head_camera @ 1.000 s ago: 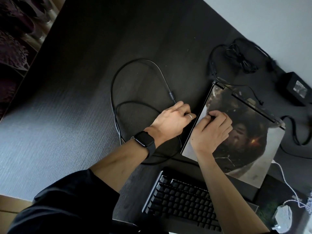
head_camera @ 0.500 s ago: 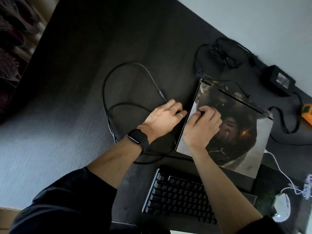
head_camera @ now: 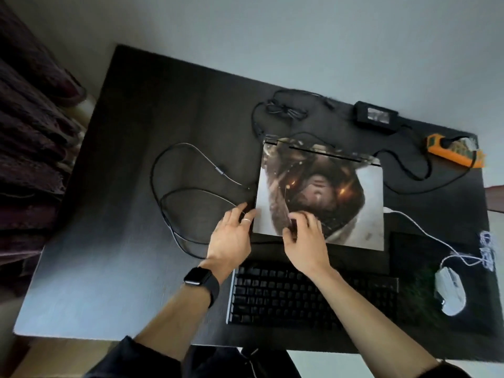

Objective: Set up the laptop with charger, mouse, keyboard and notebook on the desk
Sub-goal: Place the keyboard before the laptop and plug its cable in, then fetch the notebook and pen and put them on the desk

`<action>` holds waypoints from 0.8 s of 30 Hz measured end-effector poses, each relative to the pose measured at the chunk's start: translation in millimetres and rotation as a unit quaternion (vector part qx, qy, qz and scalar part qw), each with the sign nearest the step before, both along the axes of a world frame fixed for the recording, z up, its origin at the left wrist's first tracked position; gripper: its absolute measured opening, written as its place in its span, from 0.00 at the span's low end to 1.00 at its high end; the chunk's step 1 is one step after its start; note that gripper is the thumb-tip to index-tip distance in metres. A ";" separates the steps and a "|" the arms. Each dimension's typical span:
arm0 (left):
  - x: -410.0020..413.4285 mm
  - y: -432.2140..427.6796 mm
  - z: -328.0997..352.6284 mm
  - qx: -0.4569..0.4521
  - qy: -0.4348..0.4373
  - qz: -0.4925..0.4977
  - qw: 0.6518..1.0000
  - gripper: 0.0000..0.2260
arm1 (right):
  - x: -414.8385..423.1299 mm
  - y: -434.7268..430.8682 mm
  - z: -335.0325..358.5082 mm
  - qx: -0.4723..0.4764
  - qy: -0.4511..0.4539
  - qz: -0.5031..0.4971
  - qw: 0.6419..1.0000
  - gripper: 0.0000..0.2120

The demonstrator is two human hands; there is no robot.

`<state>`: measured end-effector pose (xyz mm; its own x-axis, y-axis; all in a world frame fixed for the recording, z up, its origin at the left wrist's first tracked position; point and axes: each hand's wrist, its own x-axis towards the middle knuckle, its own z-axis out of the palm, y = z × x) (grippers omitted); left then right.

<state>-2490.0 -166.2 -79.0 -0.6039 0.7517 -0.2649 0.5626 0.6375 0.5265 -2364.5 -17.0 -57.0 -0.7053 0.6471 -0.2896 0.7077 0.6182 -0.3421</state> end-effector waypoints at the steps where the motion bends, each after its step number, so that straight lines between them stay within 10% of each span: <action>1: 12.1 -4.9 3.0 -0.004 -0.003 0.003 1.000 0.26 | 22.8 -1.9 3.3 -0.016 0.000 -0.015 1.000 0.17; 17: 176.4 26.0 92.4 -0.059 0.024 -0.081 0.995 0.23 | 293.1 9.1 76.7 -0.032 0.138 -0.190 0.971 0.13; 24: 204.8 114.7 125.0 -0.025 0.095 -0.293 0.951 0.23 | 368.7 -8.5 126.2 0.083 0.208 -0.414 0.882 0.12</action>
